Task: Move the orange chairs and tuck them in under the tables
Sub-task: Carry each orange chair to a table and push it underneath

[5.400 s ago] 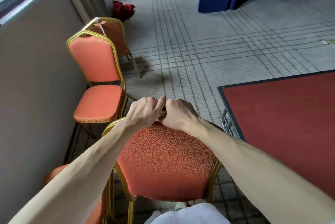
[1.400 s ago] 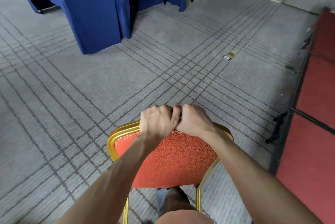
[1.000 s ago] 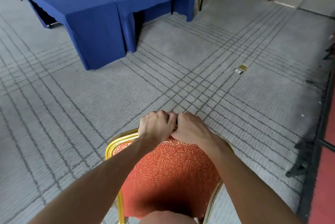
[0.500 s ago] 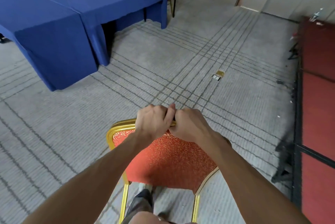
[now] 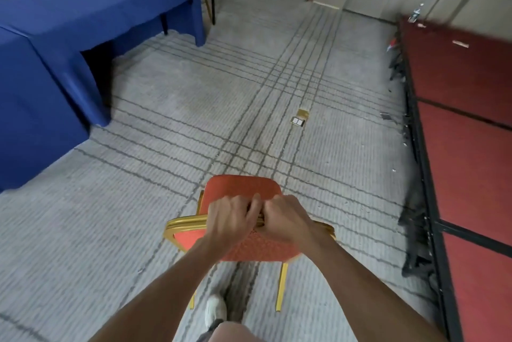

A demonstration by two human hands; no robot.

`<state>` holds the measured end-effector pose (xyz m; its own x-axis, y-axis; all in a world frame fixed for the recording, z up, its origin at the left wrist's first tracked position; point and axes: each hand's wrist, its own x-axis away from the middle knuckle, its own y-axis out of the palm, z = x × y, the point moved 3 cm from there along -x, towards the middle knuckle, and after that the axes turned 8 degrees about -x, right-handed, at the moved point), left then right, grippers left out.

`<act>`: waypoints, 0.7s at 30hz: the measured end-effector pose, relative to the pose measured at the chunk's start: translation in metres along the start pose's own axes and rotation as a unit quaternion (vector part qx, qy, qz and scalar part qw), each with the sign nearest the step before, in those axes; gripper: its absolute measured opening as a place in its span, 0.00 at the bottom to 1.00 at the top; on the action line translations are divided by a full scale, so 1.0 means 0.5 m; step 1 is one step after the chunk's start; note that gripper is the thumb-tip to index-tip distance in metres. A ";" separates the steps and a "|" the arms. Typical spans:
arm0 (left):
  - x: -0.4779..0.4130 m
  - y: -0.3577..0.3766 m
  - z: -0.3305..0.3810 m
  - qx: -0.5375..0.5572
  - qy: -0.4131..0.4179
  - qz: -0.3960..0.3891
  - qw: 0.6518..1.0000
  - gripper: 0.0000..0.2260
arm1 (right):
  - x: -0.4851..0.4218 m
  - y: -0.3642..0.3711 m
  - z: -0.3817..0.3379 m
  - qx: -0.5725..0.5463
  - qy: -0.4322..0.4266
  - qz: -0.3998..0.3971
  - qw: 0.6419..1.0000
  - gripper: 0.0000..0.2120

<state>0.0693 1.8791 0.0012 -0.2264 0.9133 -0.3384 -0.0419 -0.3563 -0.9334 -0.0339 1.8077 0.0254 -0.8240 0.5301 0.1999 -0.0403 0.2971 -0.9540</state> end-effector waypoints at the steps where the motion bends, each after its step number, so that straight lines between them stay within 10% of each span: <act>1: -0.029 0.003 -0.005 0.026 0.009 0.008 1.000 0.03 | -0.017 -0.009 0.017 -0.003 0.016 0.011 1.000 0.10; 6: -0.171 0.023 -0.024 0.068 -0.004 -0.037 0.997 0.15 | -0.100 -0.066 0.084 -0.041 0.080 0.063 0.994 0.07; 21: -0.539 0.118 -0.139 -0.123 0.185 0.118 0.968 0.12 | -0.432 -0.203 0.247 -0.101 0.087 0.123 0.983 0.09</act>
<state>0.1956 1.6255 0.0292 0.1653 0.8365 -0.5225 0.2115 -0.5475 -0.8096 0.0784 1.5651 0.0517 -0.6844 0.7288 0.0213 0.2751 0.2852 -0.9181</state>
